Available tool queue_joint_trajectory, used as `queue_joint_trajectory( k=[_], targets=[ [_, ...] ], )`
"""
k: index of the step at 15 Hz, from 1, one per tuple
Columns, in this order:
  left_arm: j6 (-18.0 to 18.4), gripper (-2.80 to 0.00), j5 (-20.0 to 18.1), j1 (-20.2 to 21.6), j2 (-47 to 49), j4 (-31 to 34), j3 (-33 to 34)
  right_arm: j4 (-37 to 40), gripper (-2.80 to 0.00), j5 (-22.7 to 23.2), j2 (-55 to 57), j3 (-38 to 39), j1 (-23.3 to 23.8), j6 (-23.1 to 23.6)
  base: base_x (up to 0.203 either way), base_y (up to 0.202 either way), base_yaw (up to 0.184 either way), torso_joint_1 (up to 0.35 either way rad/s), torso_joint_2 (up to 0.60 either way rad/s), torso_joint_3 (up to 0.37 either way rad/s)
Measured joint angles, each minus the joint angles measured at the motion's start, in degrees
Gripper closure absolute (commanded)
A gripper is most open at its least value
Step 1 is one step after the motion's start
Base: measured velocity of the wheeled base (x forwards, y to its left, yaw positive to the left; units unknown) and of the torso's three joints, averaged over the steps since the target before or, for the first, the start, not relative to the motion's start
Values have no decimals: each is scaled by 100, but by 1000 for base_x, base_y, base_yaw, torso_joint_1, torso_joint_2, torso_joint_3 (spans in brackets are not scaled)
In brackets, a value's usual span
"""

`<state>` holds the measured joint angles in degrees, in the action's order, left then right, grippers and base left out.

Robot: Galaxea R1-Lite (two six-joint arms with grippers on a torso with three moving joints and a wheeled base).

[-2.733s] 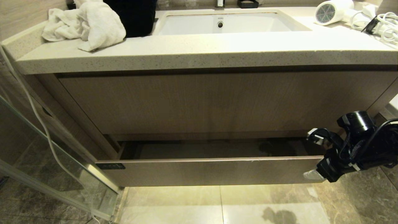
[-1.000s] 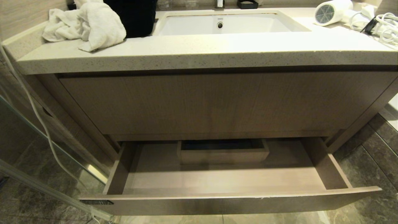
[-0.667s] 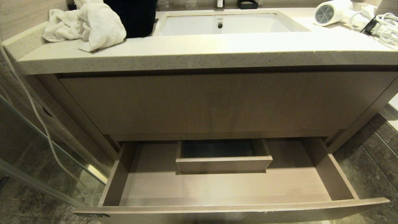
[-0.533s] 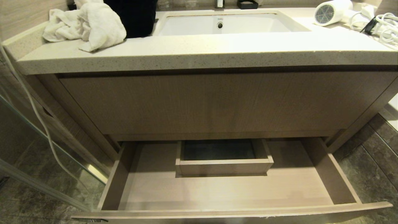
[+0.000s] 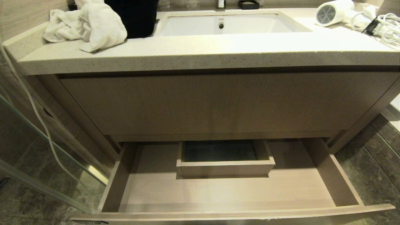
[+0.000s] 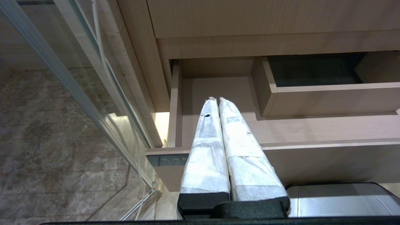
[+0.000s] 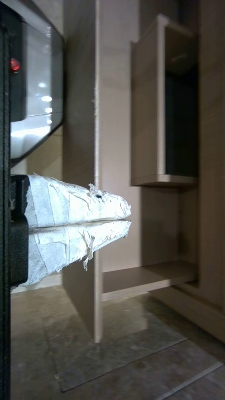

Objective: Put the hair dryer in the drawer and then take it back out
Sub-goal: Pick up the hairdryer

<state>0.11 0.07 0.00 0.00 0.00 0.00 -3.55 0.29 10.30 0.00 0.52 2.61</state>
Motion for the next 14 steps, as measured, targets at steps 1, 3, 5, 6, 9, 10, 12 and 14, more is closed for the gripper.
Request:
queue_joint_trajectory(
  k=[1,3,5,6,9,10,12,14],
  targets=[
    [-1,0,0,0,0,0,0,9,0,4,-202,0,-15,-14,0,0,0,0,0,0],
    [-1,0,0,0,0,0,0,125,0,11,-645,0,-28,-102,0,0,0,0,0,0],
    [-1,0,2,0,0,0,0,297,0,4,-866,0,-39,-254,0,0,0,0,0,0],
    [-1,0,0,0,0,0,0,304,0,-2,-929,0,-37,-332,0,0,0,0,0,0],
    [-1,0,0,0,0,0,0,308,0,-5,-1020,0,-37,-358,0,0,0,0,0,0],
    [-2,0,0,0,0,0,0,306,0,-7,-1033,0,-34,-360,0,0,0,0,0,0],
    [0,0,-2,0,0,0,0,306,0,-6,-1040,0,-34,-357,0,0,0,0,0,0],
    [-1,0,0,0,0,0,0,306,0,-7,-1041,0,-34,-357,0,0,0,0,0,0]
  ],
)
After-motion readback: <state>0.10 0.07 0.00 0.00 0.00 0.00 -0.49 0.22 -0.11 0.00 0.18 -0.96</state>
